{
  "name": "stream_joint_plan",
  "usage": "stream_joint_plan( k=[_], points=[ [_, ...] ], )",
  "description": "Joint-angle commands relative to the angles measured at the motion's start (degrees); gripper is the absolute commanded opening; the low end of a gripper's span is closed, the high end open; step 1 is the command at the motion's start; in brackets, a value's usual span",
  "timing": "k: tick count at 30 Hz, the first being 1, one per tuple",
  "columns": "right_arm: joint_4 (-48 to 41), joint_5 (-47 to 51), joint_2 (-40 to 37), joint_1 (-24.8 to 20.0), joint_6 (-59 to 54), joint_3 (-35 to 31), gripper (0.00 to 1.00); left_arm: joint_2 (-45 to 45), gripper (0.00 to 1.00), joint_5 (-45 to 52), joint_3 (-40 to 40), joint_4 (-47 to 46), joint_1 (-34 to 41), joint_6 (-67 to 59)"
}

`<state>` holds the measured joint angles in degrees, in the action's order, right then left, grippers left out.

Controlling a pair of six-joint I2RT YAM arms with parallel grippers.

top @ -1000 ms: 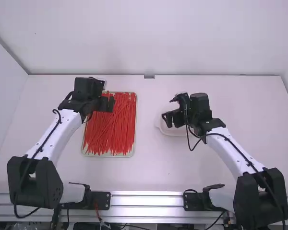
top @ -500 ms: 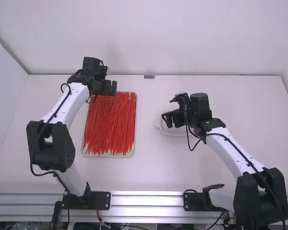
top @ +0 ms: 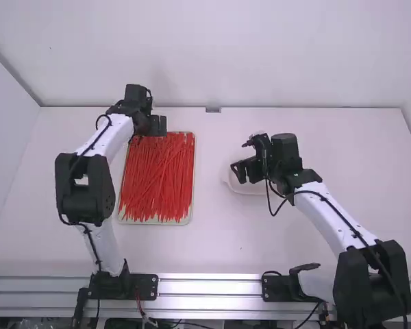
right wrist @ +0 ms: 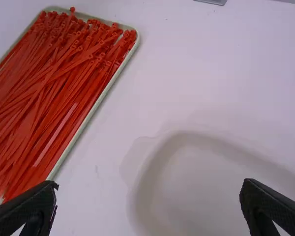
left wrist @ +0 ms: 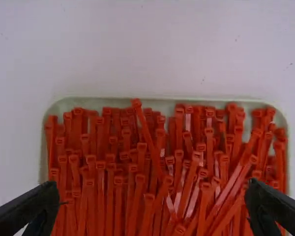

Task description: Fasten the cable tie

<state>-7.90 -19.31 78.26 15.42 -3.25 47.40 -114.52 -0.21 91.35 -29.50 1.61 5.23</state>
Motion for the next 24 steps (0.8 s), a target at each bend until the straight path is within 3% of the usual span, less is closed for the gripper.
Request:
stream_joint_plan(
  k=[1,18,24],
  points=[
    [-0.1,-0.2,0.3,0.3,-0.3,2.1,1.00,-1.5,0.99,1.3,0.6,-0.2,0.1,-2.1],
    [-0.5,-0.2,0.3,0.3,-0.3,2.1,1.00,-2.1,0.99,2.3,-8.3,7.4,0.3,-6.8],
    [-0.4,-0.2,0.3,0.3,-0.3,2.1,1.00,-2.1,0.99,3.1,-12.5,12.1,0.3,-15.1]
  ],
)
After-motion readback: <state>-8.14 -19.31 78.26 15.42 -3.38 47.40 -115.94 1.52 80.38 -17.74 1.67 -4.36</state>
